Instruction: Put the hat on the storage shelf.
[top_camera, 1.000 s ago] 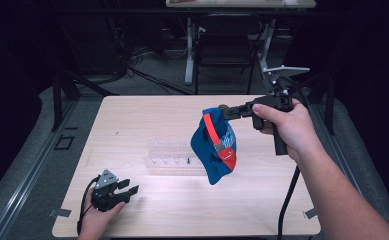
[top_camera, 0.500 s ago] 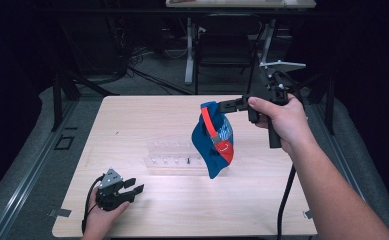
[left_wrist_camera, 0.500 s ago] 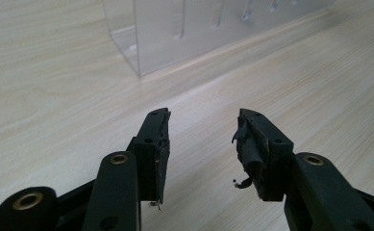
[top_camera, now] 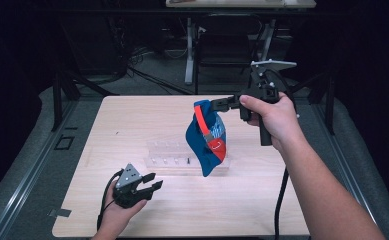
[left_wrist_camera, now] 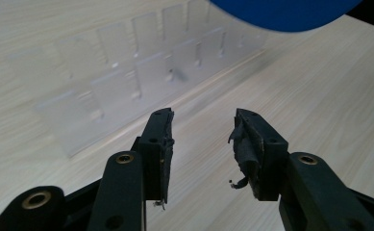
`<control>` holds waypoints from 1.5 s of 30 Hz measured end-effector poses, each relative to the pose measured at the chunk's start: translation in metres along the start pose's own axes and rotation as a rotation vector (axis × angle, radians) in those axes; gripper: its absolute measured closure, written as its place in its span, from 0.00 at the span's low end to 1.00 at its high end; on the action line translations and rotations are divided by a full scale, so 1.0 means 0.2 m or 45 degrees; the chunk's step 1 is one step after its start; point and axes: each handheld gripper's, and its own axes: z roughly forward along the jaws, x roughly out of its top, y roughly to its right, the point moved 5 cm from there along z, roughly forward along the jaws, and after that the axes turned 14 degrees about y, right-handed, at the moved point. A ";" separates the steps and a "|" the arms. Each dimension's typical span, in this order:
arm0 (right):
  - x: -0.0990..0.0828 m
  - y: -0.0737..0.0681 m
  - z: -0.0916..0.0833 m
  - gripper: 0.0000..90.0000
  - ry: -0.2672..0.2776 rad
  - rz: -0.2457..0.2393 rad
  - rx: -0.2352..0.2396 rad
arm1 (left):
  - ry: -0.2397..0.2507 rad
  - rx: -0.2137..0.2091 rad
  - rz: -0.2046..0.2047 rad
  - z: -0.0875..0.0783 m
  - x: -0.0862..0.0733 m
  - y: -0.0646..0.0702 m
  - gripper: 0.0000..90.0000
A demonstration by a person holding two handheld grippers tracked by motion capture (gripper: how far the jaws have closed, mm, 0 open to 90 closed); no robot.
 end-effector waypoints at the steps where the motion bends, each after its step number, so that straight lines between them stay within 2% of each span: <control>1: 0.00 0.00 0.00 1.00 -0.008 -0.005 -0.003 | 0.006 -0.014 0.011 0.01 0.01 0.02 0.66; 16: 0.00 0.00 0.07 1.00 -0.010 -0.006 -0.001 | 0.073 -0.134 0.097 0.16 0.23 0.24 0.66; 21: 0.00 0.00 0.09 1.00 -0.008 -0.003 -0.002 | 0.086 -0.171 0.120 0.20 0.27 0.31 0.66; 26: -0.01 0.00 0.11 1.00 -0.010 0.000 0.001 | 0.096 -0.195 0.173 0.24 0.30 0.39 0.69; 30: -0.01 0.00 0.12 1.00 -0.011 0.001 0.004 | 0.106 -0.185 0.192 0.27 0.33 0.43 0.70; 36: -0.01 -0.01 0.14 1.00 -0.022 -0.002 0.012 | 0.104 -0.121 0.215 0.32 0.34 0.45 0.71; 43: -0.02 -0.01 0.14 1.00 -0.025 -0.007 0.009 | 0.110 -0.075 0.237 0.31 0.35 0.43 0.89; 45: -0.01 -0.01 0.13 1.00 -0.021 -0.006 0.013 | 0.113 -0.067 0.237 0.30 0.35 0.41 0.91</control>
